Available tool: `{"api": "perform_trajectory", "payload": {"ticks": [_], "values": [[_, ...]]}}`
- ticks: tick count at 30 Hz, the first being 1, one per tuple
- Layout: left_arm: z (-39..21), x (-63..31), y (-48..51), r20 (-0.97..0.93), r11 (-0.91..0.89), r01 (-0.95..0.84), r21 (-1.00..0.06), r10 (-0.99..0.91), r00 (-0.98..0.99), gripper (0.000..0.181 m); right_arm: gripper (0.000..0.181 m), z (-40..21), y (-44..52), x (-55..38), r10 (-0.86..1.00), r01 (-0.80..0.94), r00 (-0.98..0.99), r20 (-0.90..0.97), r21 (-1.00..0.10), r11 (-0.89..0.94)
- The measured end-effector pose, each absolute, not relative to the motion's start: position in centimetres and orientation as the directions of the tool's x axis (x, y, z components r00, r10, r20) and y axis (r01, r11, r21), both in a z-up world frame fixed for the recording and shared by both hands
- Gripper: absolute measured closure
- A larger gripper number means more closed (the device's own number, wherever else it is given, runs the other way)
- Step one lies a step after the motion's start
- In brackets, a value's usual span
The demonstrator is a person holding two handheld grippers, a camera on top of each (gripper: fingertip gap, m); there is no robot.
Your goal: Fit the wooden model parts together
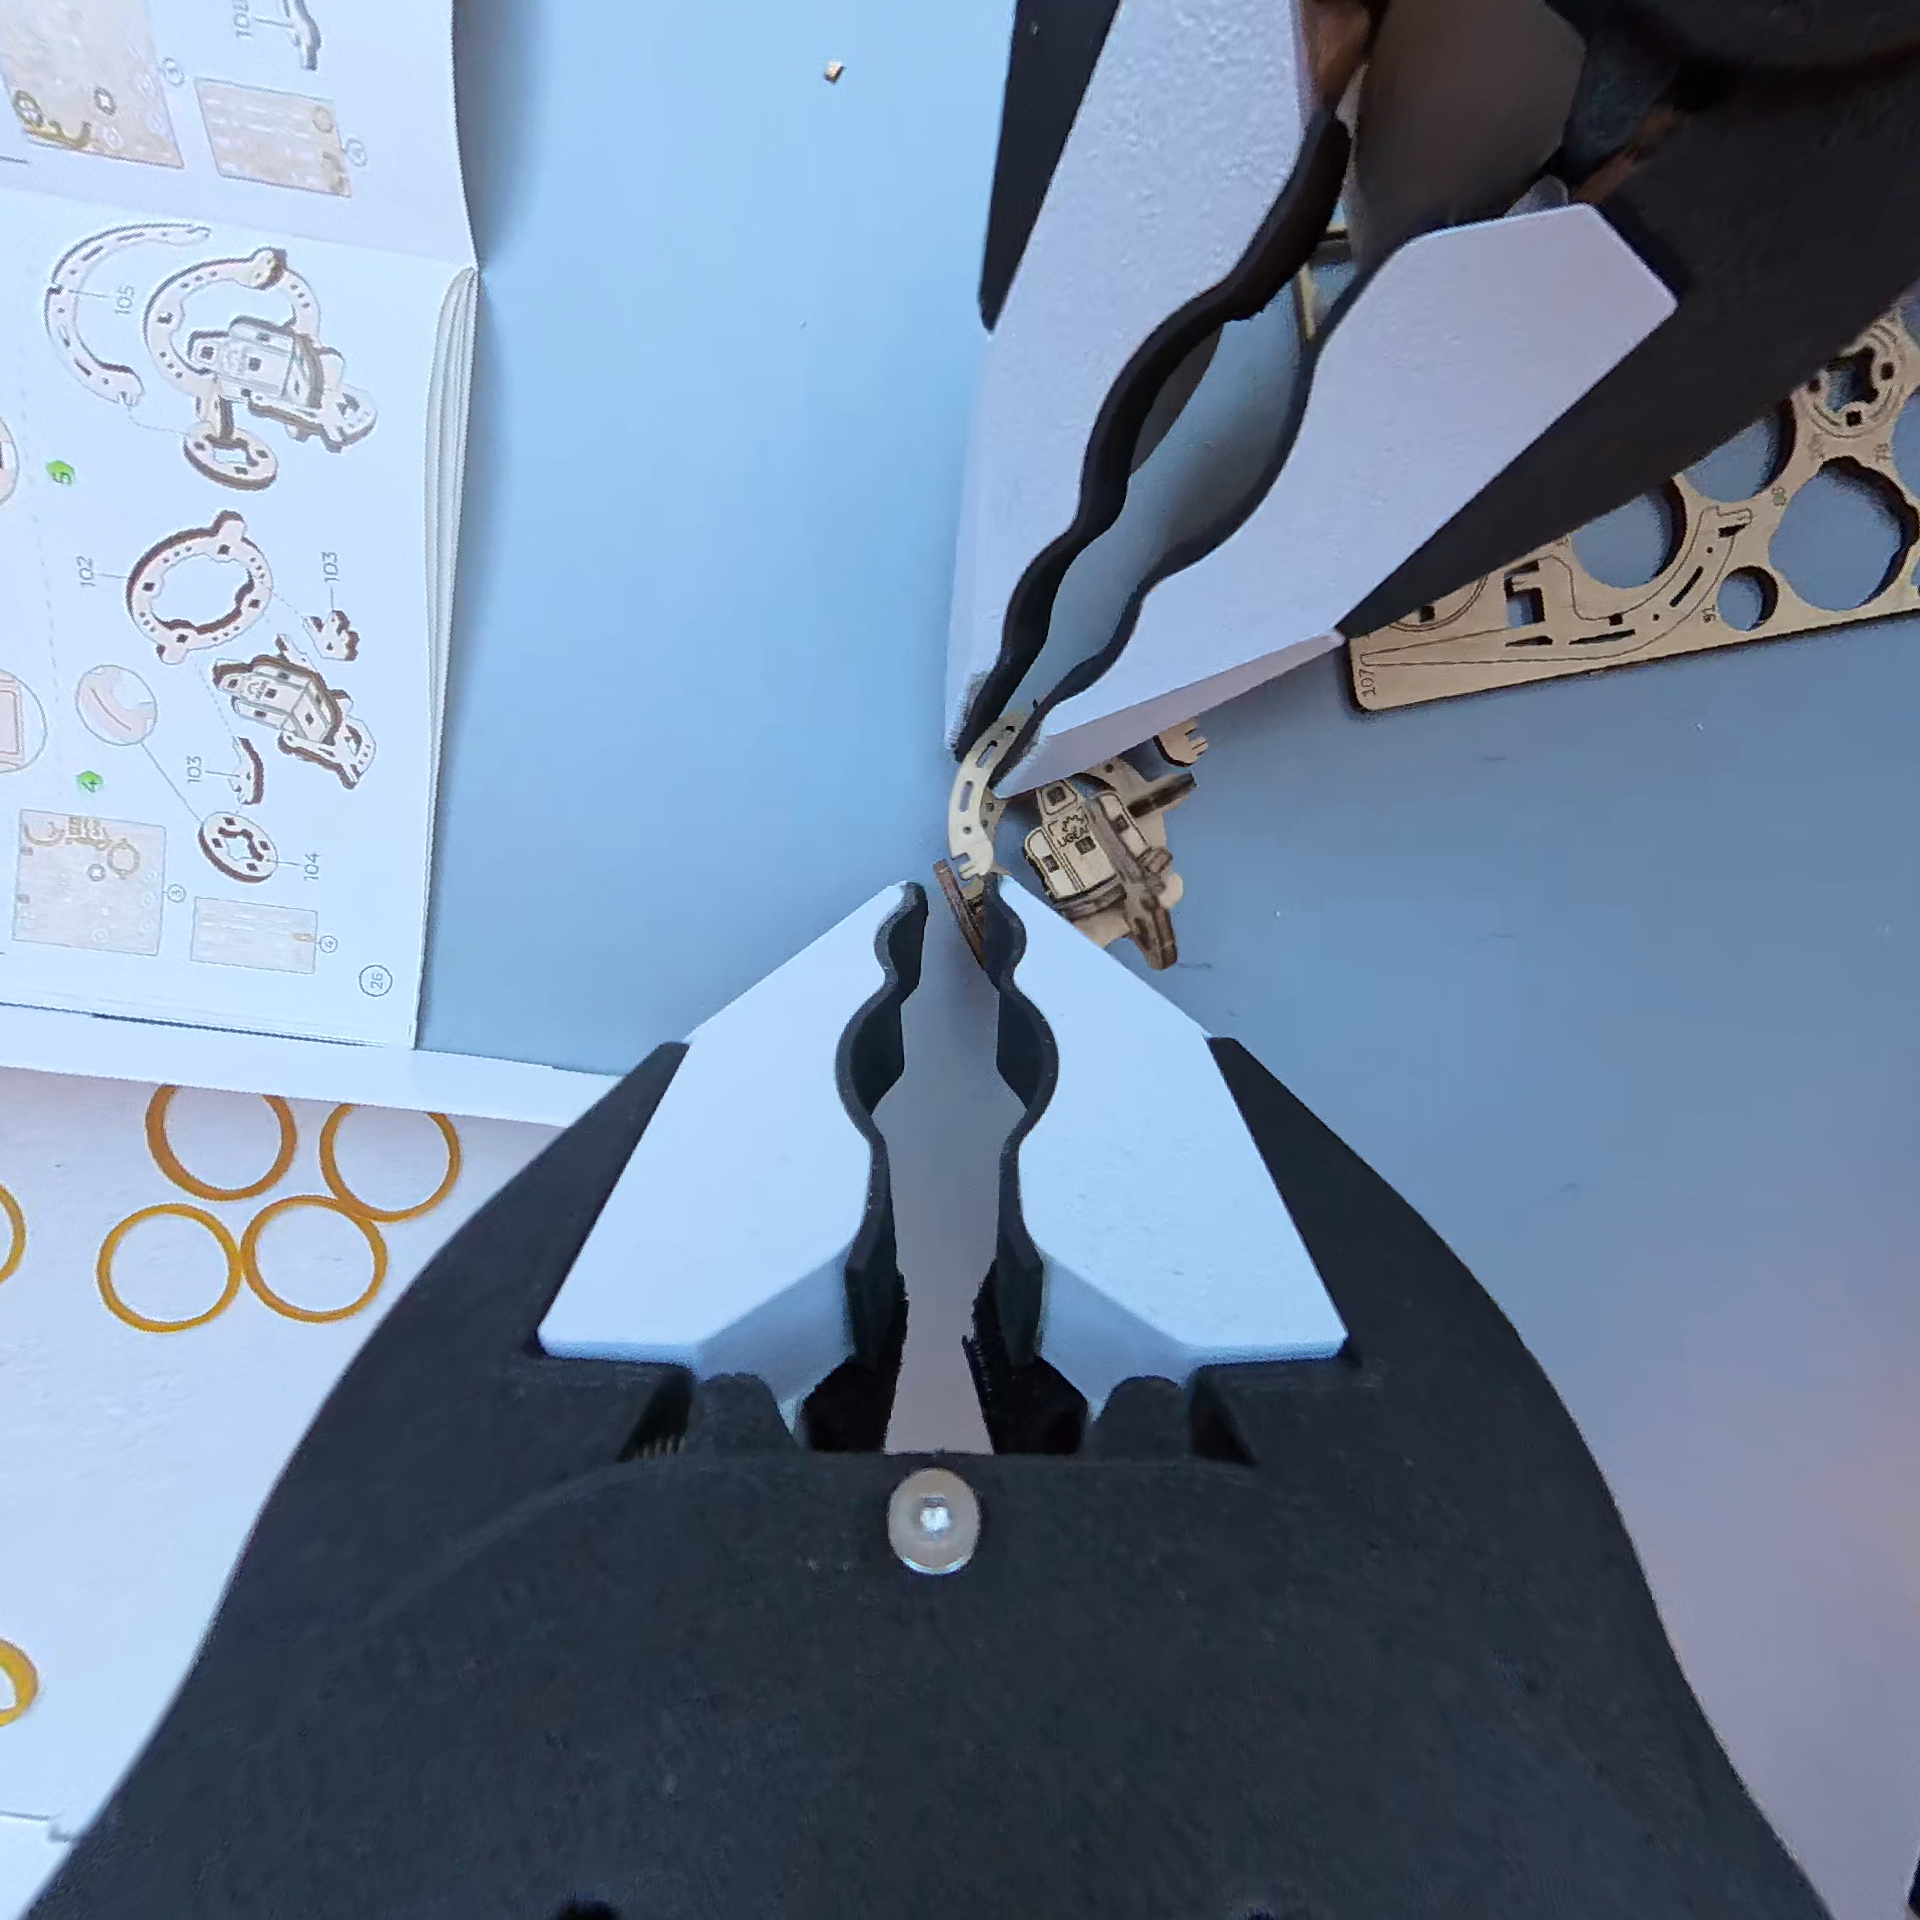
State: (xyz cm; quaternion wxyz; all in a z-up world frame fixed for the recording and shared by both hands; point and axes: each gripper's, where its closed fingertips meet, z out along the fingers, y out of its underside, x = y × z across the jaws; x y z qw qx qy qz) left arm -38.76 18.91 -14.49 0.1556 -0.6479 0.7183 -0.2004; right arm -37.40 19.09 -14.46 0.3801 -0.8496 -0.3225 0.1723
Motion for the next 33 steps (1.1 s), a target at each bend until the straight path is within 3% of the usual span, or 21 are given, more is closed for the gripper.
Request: {"api": "perform_trajectory", "payload": {"ticks": [33], "values": [[-14.63, -38.58, 19.08, -0.052, 0.179, -0.860, -0.478, -0.983, -0.176, 0.174, 0.177, -14.27, 19.49, -37.16, 0.654, 0.401, 0.756, -0.037, -0.764, -0.506]]}}
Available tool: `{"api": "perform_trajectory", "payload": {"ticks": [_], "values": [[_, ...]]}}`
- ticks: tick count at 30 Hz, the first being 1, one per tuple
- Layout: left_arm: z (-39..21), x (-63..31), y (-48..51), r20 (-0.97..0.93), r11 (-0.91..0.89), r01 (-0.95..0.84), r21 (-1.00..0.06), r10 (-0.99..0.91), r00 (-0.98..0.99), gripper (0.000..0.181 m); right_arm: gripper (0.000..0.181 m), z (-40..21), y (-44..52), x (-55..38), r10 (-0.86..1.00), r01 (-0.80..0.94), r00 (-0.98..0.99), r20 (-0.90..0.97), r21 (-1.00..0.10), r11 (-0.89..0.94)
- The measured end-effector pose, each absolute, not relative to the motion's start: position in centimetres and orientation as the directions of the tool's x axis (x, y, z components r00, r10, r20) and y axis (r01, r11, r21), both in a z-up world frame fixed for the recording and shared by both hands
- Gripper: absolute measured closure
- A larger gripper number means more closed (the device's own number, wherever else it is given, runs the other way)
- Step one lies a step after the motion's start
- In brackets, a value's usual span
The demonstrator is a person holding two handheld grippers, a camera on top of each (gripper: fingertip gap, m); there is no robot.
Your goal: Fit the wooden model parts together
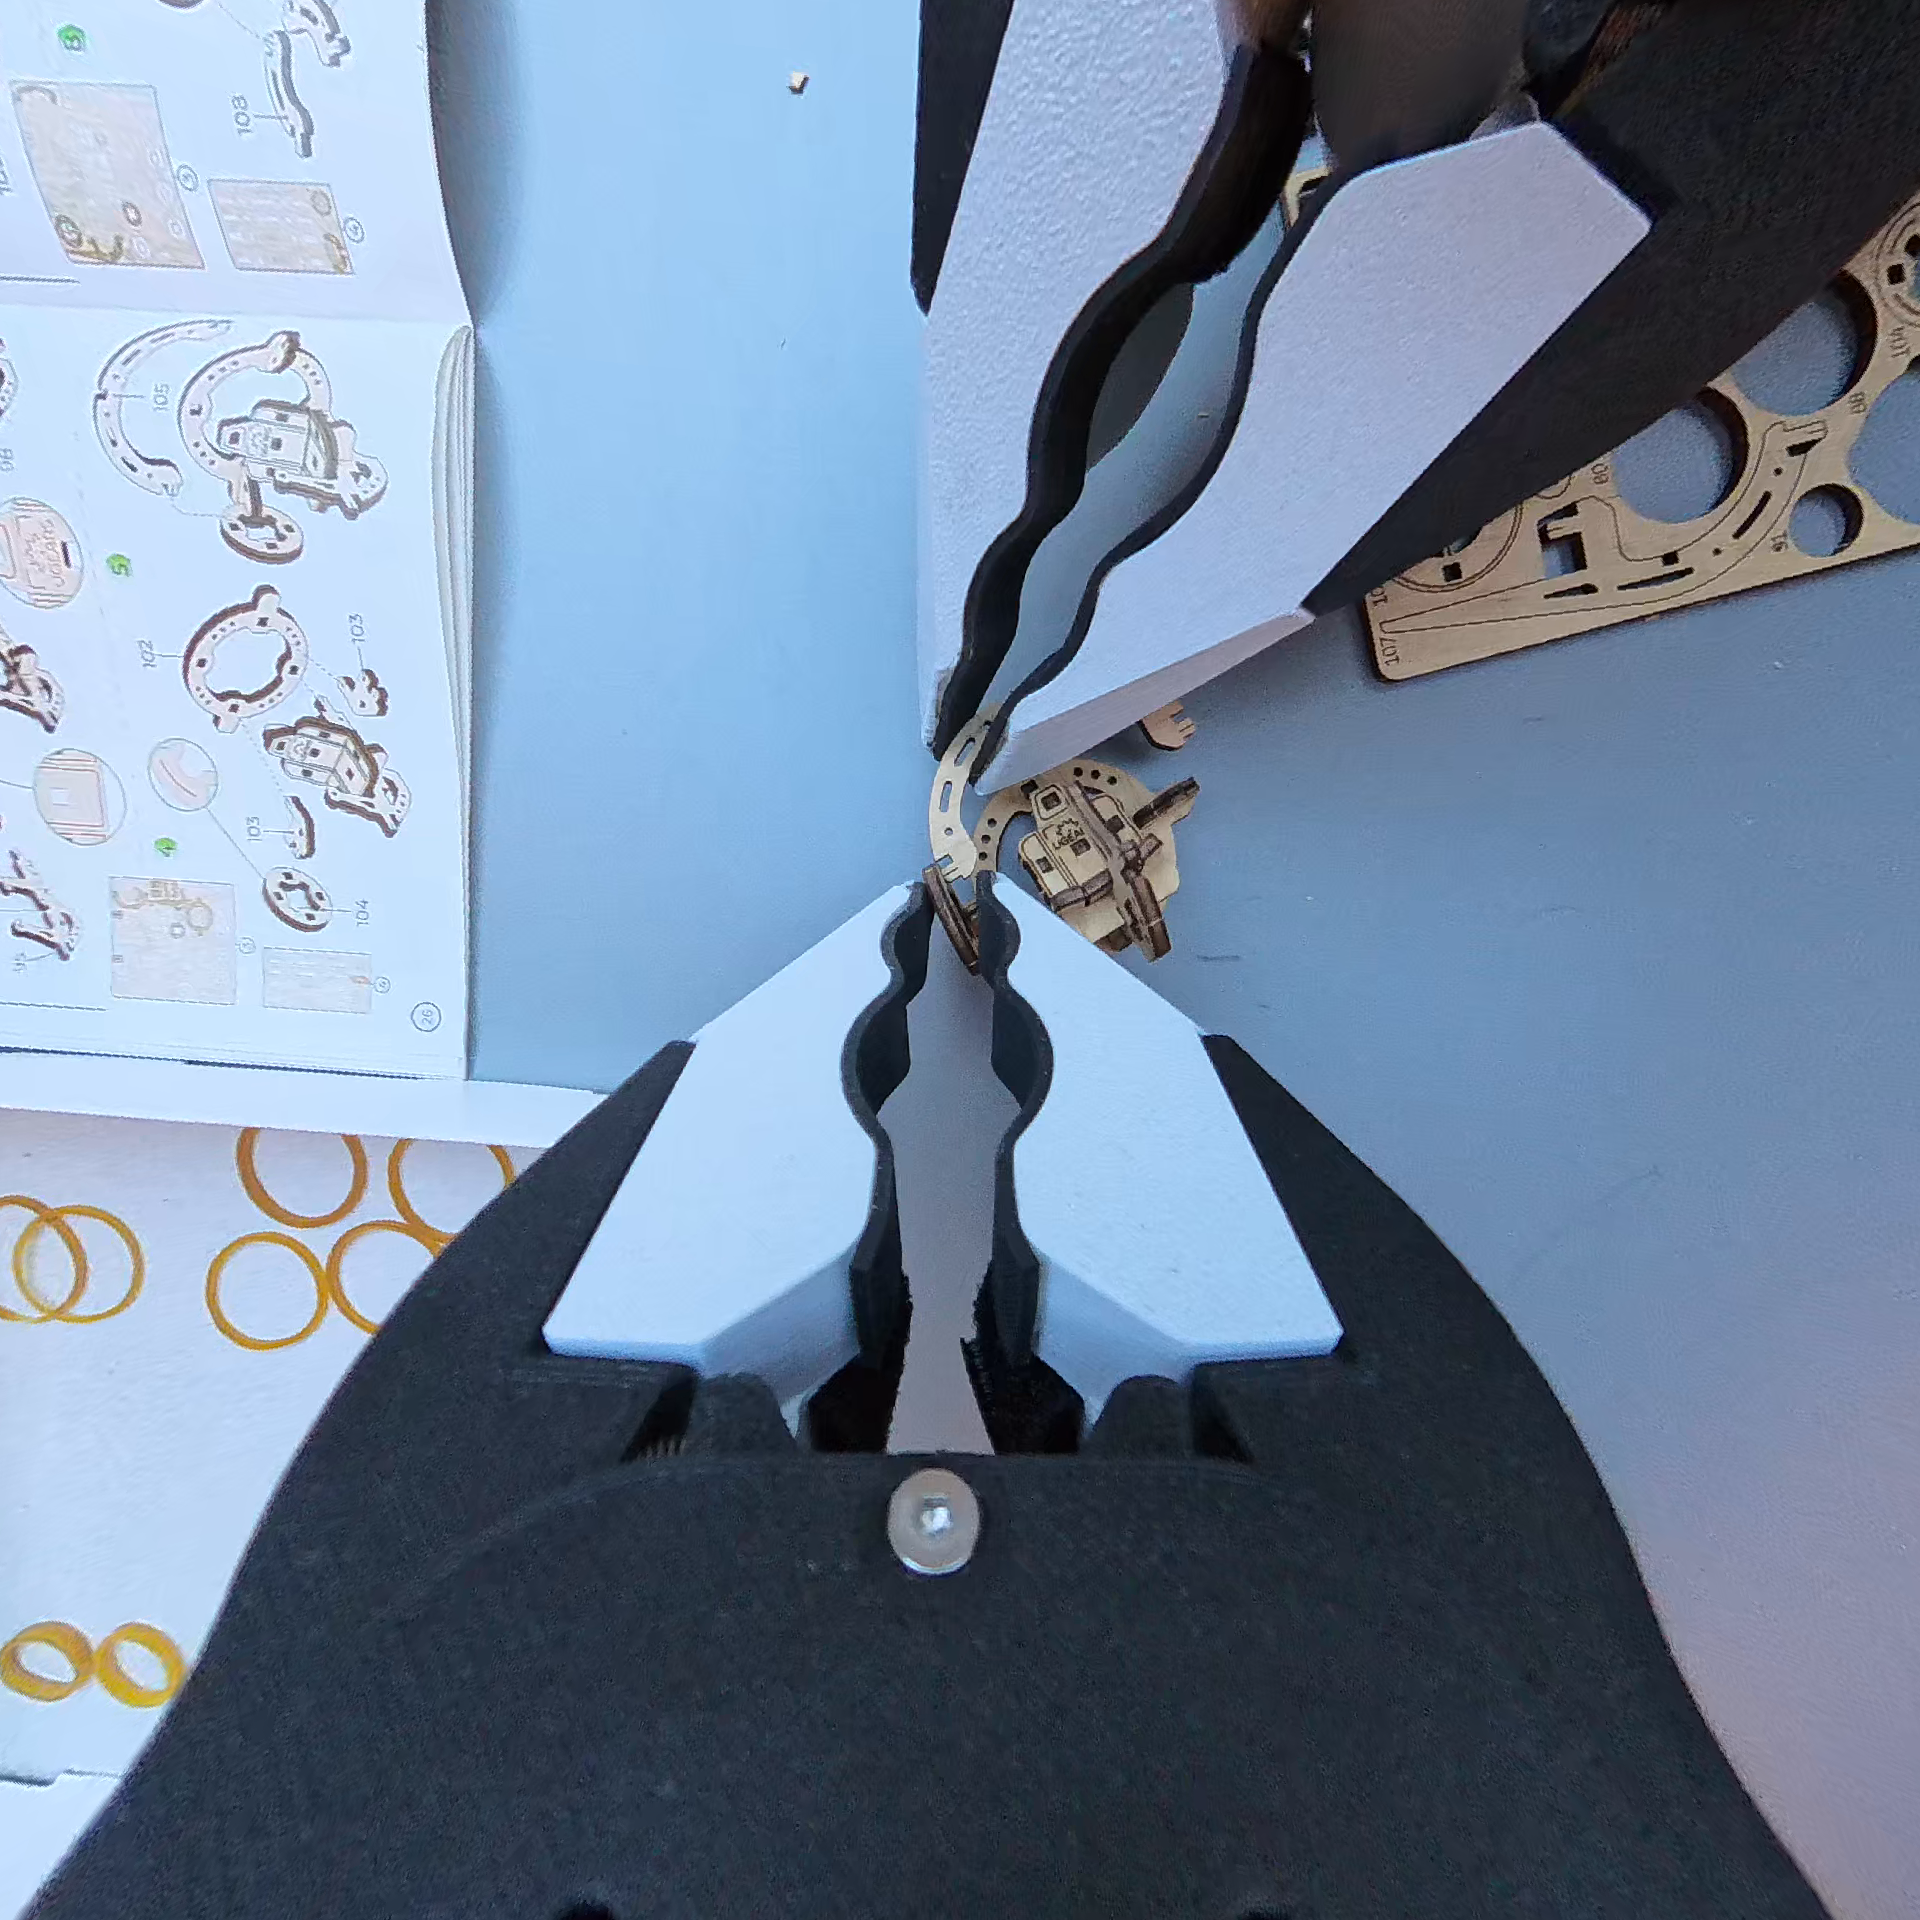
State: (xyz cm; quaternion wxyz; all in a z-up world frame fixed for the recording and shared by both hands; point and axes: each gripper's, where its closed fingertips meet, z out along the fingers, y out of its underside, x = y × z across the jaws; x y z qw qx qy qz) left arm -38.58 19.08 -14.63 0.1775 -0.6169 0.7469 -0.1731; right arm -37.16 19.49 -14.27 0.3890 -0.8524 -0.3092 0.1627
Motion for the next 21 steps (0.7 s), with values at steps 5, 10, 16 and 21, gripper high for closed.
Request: {"api": "perform_trajectory", "payload": {"ticks": [5, 10, 16, 21], "values": [[-14.52, -38.47, 19.27, -0.062, 0.177, -0.857, -0.484, -0.984, -0.169, 0.175, 0.177, -14.22, 19.60, -37.10, 0.645, 0.381, 0.762, -0.055, -0.768, -0.515], [-14.88, -38.48, 19.08, -0.060, 0.175, -0.853, -0.491, -0.984, -0.167, 0.171, 0.177, -14.38, 19.52, -37.31, 0.650, 0.380, 0.757, -0.064, -0.766, -0.518], [-15.02, -38.38, 19.15, -0.072, 0.180, -0.854, -0.487, -0.983, -0.166, 0.173, 0.177, -14.36, 19.52, -37.47, 0.650, 0.378, 0.757, -0.067, -0.767, -0.519], [-15.34, -38.68, 19.19, -0.111, 0.203, -0.859, -0.470, -0.979, -0.170, 0.166, 0.177, -14.37, 19.42, -37.63, 0.658, 0.378, 0.749, -0.076, -0.767, -0.519]]}}
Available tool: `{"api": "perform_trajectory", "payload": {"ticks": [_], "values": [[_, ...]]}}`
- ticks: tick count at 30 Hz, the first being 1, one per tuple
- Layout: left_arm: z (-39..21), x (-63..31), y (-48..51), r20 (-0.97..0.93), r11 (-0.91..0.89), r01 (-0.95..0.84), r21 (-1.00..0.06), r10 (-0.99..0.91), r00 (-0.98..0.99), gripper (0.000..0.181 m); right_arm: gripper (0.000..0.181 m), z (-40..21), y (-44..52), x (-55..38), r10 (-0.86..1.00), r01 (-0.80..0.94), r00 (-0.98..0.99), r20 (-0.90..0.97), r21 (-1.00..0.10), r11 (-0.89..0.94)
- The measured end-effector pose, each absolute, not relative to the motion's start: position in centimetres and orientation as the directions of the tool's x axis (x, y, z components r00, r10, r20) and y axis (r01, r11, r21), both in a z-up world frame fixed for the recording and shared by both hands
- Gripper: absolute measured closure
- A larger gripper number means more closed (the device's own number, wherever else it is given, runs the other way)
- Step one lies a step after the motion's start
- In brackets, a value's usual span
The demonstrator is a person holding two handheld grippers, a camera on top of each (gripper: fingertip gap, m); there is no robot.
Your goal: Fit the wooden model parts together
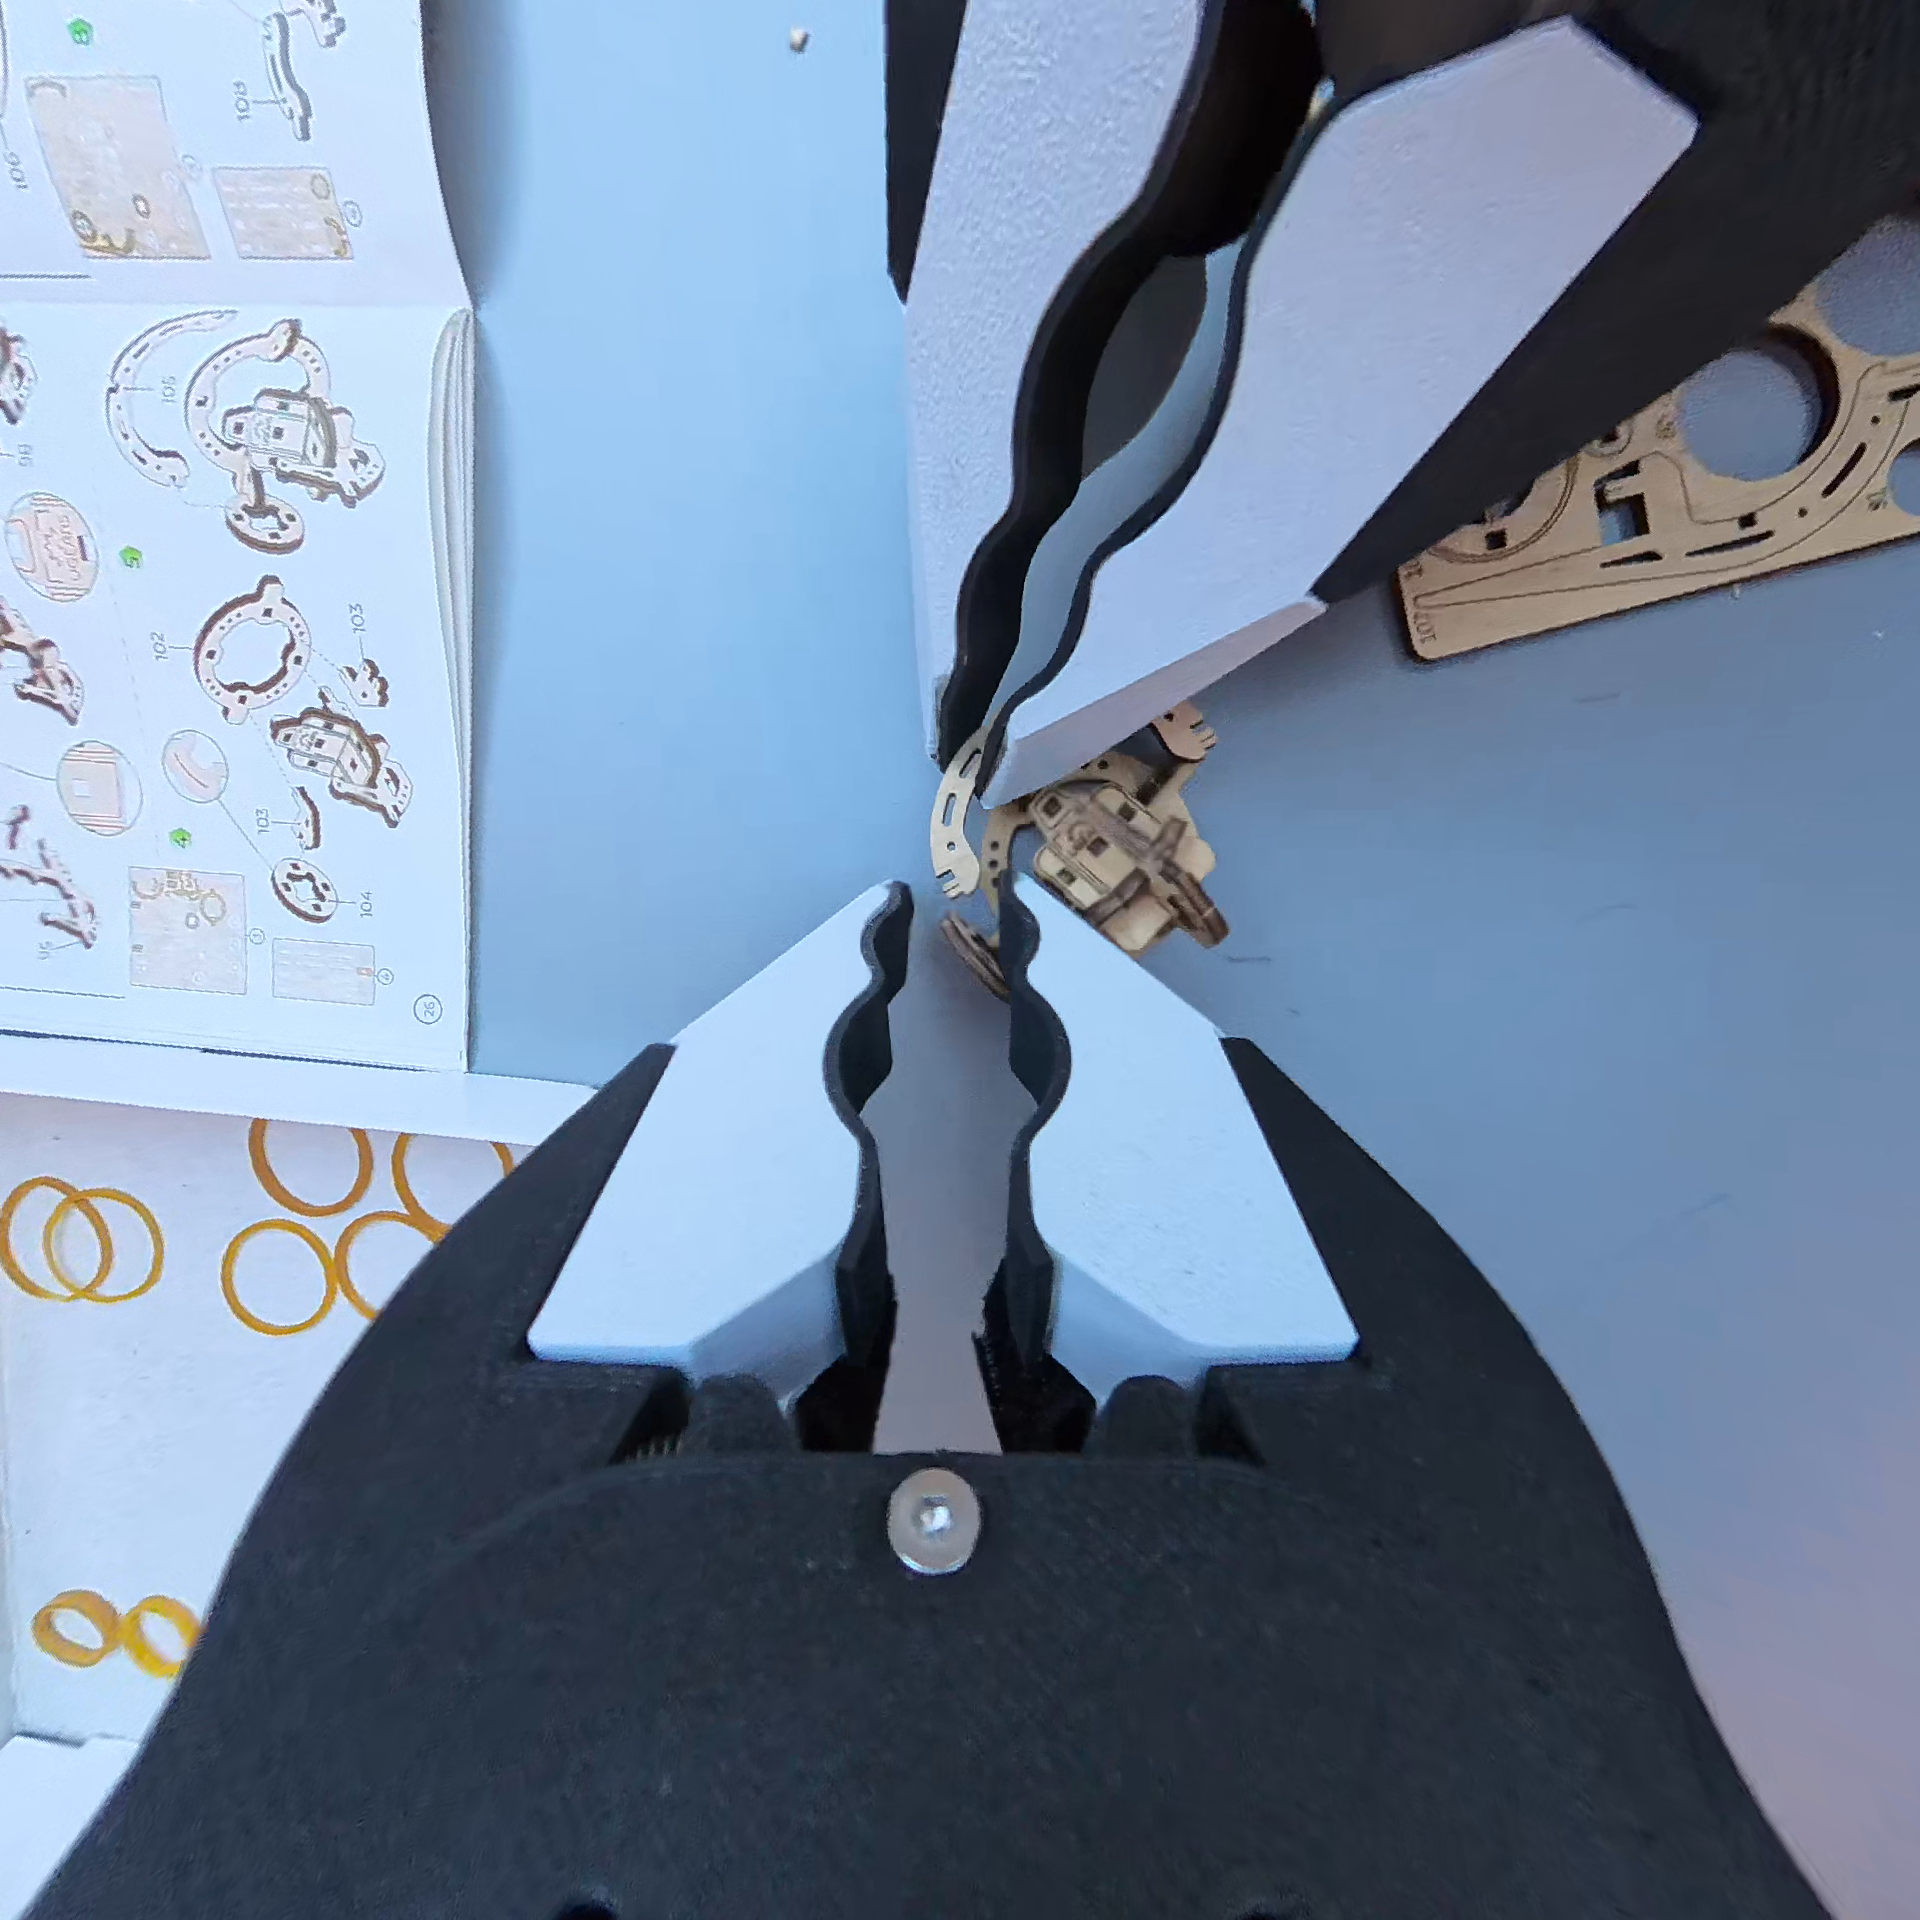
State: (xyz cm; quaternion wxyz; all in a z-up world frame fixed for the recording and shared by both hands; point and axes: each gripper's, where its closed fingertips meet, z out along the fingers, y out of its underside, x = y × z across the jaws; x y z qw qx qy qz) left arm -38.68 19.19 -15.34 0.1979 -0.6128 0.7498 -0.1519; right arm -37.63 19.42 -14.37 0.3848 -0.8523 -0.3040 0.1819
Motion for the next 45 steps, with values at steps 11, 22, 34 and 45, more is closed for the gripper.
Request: {"api": "perform_trajectory", "payload": {"ticks": [11, 22, 34, 45], "values": [[-15.2, -39.8, 19.3, -0.058, 0.120, -0.873, -0.472, -0.993, -0.105, 0.151, 0.177, -14.8, 18.9, -38.2, 0.684, 0.380, 0.719, -0.123, -0.754, -0.535], [-13.6, -40.4, 20.0, -0.056, 0.123, -0.861, -0.494, -0.992, -0.110, 0.162, 0.176, -14.9, 17.9, -38.1, 0.693, 0.407, 0.712, -0.113, -0.738, -0.538], [-11.1, -41.9, 17.2, 0.111, -0.146, -0.729, -0.669, -0.989, 0.096, 0.155, 0.176, -15.7, 17.7, -37.2, 0.713, 0.496, 0.700, -0.034, -0.694, -0.521], [-13.9, -42.2, 17.2, 0.044, -0.133, -0.734, -0.667, -0.989, 0.139, 0.160, 0.177, -15.3, 15.5, -37.9, 0.754, 0.550, 0.654, -0.061, -0.646, -0.529]]}}
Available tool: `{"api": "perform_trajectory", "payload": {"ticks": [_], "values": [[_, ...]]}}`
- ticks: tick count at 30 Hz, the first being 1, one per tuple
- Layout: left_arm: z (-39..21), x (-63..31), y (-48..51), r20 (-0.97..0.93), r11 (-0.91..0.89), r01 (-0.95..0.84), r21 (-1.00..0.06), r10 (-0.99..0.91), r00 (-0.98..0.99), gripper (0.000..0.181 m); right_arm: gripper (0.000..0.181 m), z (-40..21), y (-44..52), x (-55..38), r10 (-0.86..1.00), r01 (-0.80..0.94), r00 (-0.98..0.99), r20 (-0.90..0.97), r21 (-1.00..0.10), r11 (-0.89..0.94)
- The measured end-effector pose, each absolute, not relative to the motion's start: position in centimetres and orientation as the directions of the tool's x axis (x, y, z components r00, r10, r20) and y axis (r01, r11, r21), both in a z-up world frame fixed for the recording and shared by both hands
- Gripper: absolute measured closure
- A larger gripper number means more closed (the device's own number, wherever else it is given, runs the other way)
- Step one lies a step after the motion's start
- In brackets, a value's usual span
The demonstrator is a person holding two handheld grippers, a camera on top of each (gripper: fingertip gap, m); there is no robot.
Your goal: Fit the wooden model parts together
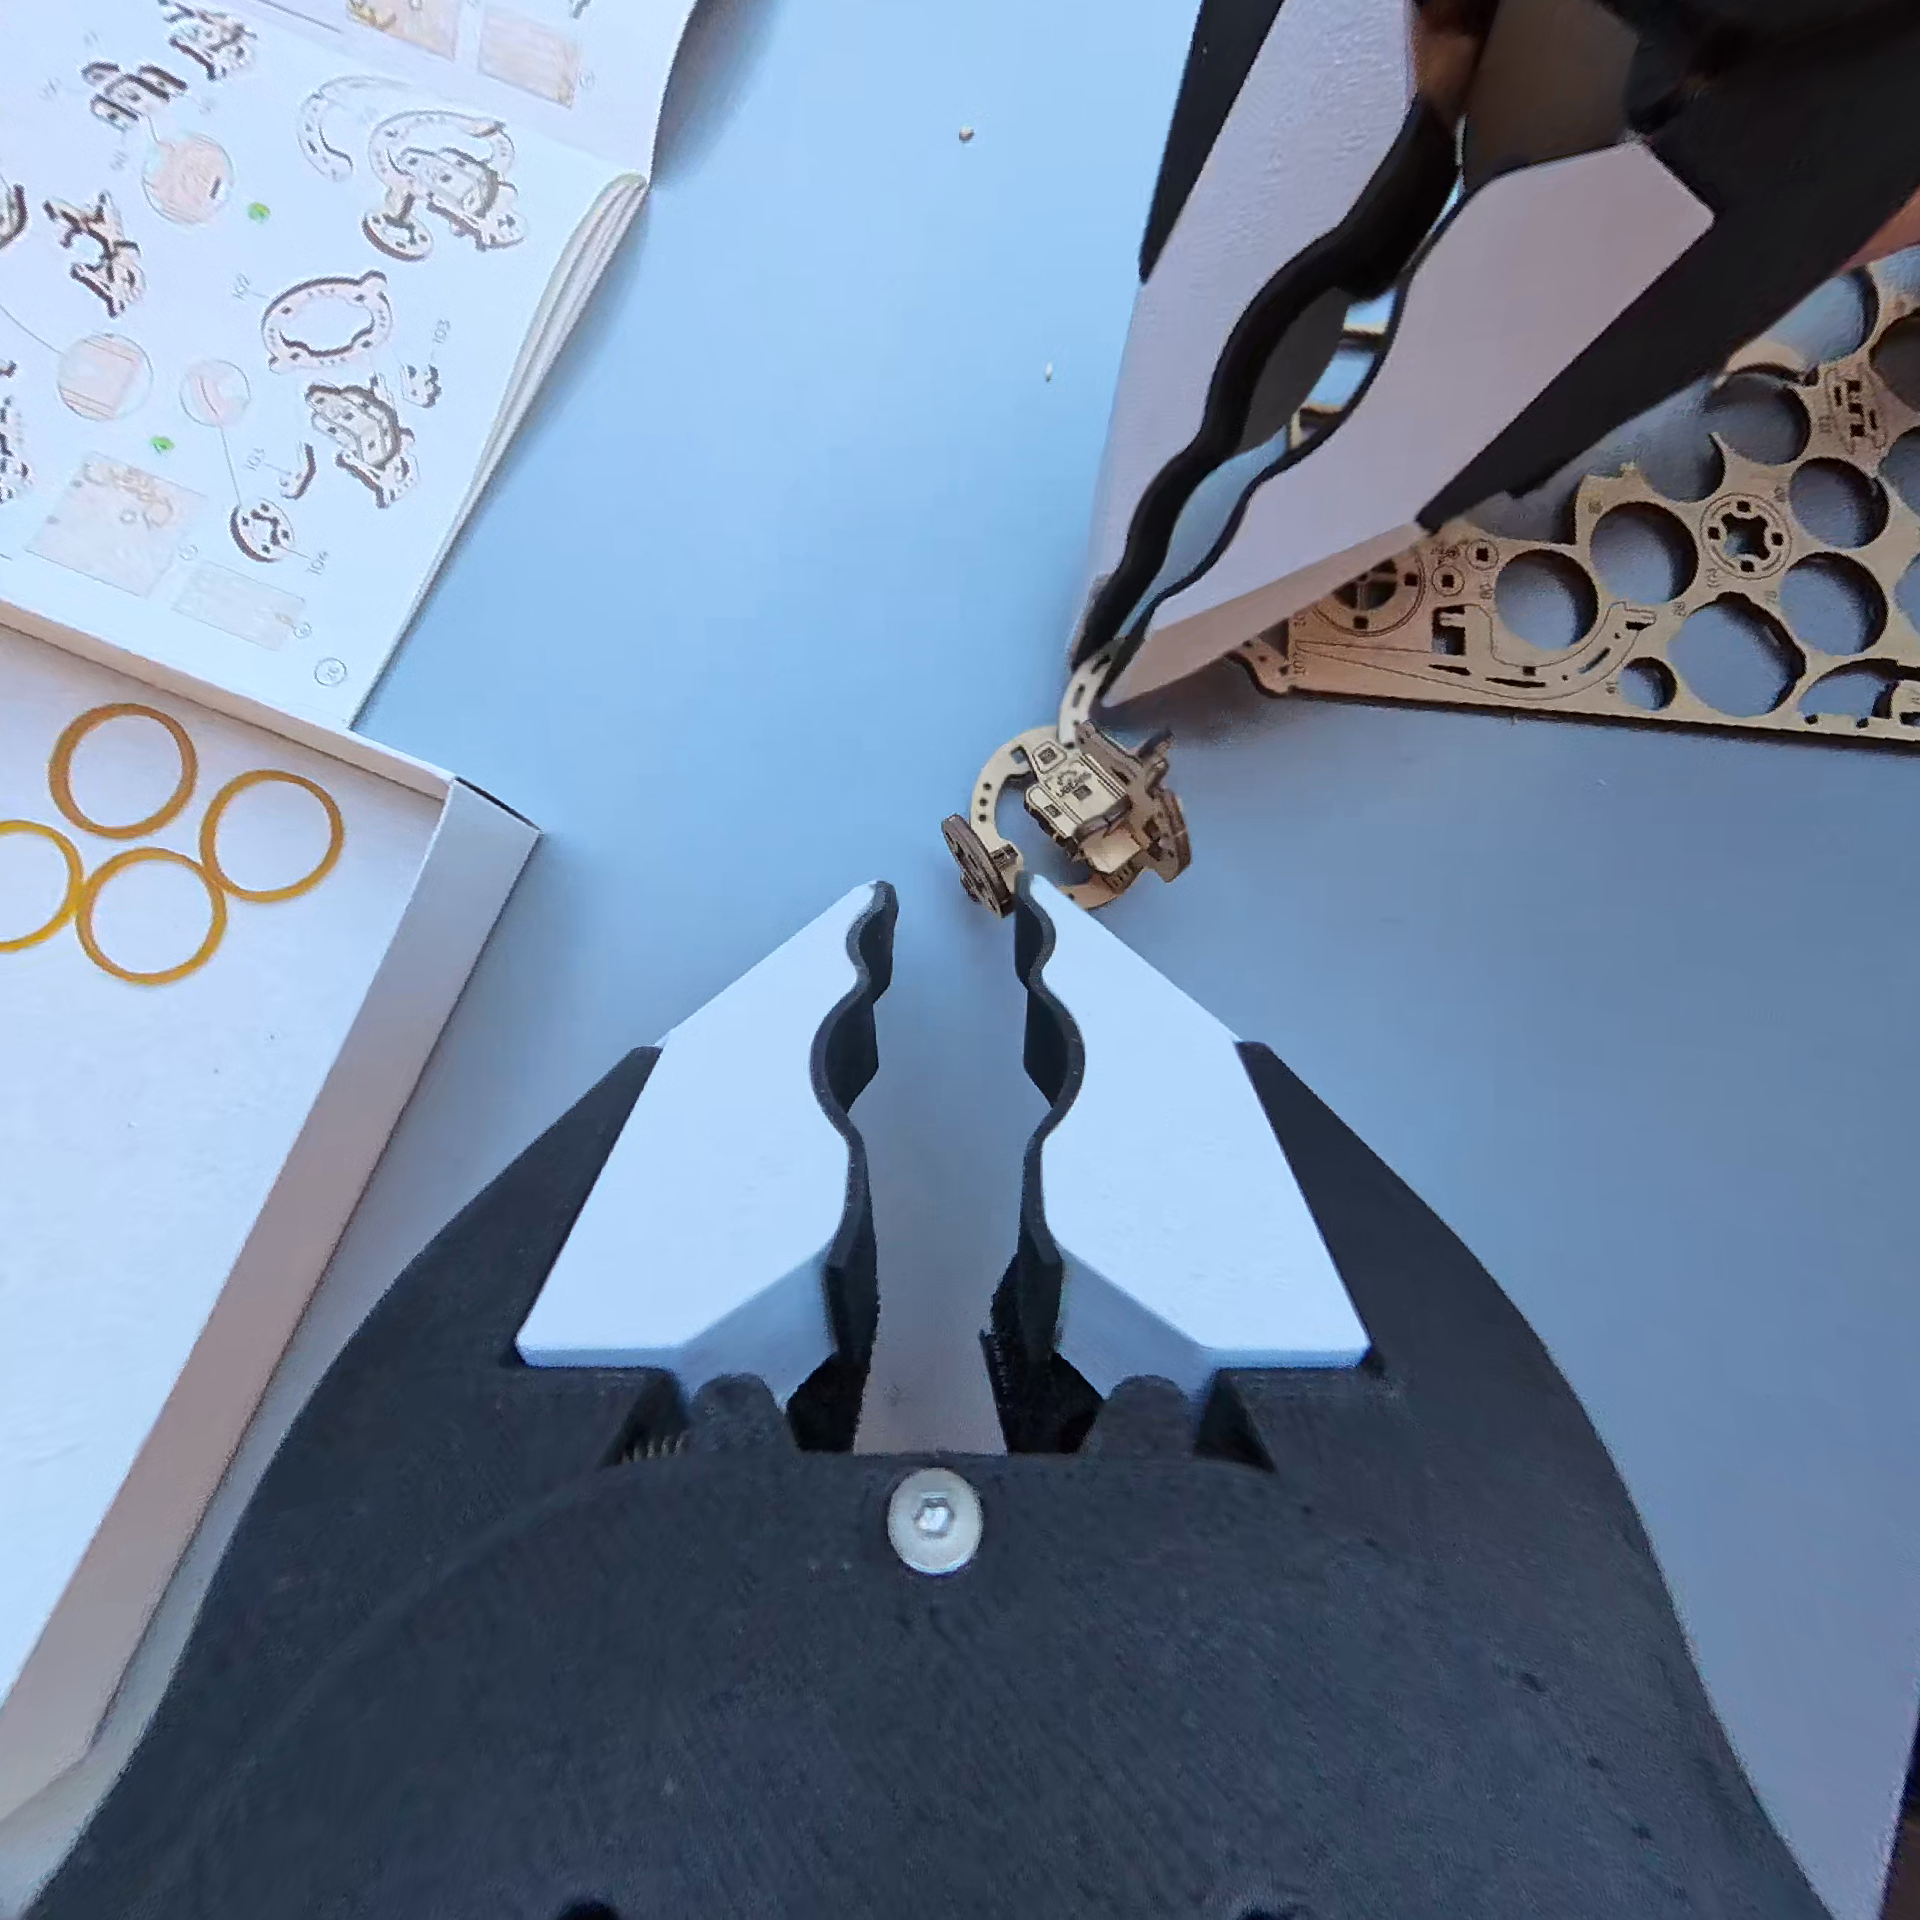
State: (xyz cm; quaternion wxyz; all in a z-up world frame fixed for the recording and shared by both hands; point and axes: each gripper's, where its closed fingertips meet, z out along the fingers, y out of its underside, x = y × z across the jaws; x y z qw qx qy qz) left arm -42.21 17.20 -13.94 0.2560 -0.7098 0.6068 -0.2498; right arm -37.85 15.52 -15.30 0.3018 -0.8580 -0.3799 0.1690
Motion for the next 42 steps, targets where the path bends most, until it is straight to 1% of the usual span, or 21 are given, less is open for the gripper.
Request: {"api": "perform_trajectory", "payload": {"ticks": [2, 4, 7, 9, 12, 17, 22, 23, 26, 33, 42], "values": [[-13.7, -42.0, 17.7, 0.040, -0.128, -0.721, -0.681, -0.990, 0.138, 0.161, 0.177, -14.6, 16.4, -37.6, 0.739, 0.513, 0.671, -0.067, -0.677, -0.528], [-13.4, -41.8, 17.8, 0.060, -0.127, -0.701, -0.702, -0.991, 0.118, 0.163, 0.177, -14.0, 16.8, -38.4, 0.774, 0.503, 0.628, -0.077, -0.718, -0.480], [-13.1, -41.8, 18.4, 0.087, -0.149, -0.680, -0.718, -0.988, 0.125, 0.166, 0.177, -14.7, 18.1, -37.7, 0.782, 0.561, 0.623, 0.004, -0.699, -0.443], [-13.0, -41.8, 18.3, 0.120, -0.165, -0.670, -0.724, -0.986, 0.114, 0.166, 0.177, -14.9, 18.4, -37.8, 0.782, 0.550, 0.623, -0.009, -0.707, -0.446], [-13.1, -41.7, 18.4, 0.113, -0.157, -0.674, -0.722, -0.988, 0.109, 0.165, 0.177, -14.9, 18.2, -38.7, 0.797, 0.532, 0.602, -0.043, -0.722, -0.441], [-13.4, -41.3, 18.1, 0.120, -0.141, -0.698, -0.702, -0.990, 0.080, 0.161, 0.176, -14.6, 18.4, -39.4, 0.801, 0.542, 0.598, -0.017, -0.729, -0.419], [-13.5, -41.2, 18.2, 0.124, -0.139, -0.701, -0.699, -0.990, 0.072, 0.164, 0.177, -14.5, 18.5, -39.6, 0.804, 0.562, 0.595, 0.024, -0.727, -0.394], [-13.4, -41.1, 18.2, 0.126, -0.140, -0.698, -0.702, -0.989, 0.071, 0.165, 0.177, -14.5, 18.5, -39.7, 0.804, 0.558, 0.595, 0.021, -0.730, -0.394], [-13.4, -40.9, 18.1, 0.124, -0.125, -0.697, -0.706, -0.991, 0.052, 0.177, 0.177, -14.6, 18.8, -39.6, 0.799, 0.571, 0.600, 0.047, -0.725, -0.386], [-13.5, -40.9, 18.3, 0.109, -0.114, -0.701, -0.704, -0.993, 0.052, 0.177, 0.177, -14.5, 19.0, -39.5, 0.787, 0.577, 0.612, 0.083, -0.727, -0.372], [-13.7, -41.0, 18.3, 0.085, -0.082, -0.715, -0.694, -0.996, 0.031, 0.173, 0.177, -14.5, 19.2, -39.6, 0.760, 0.520, 0.650, 0.013, -0.736, -0.433]]}}
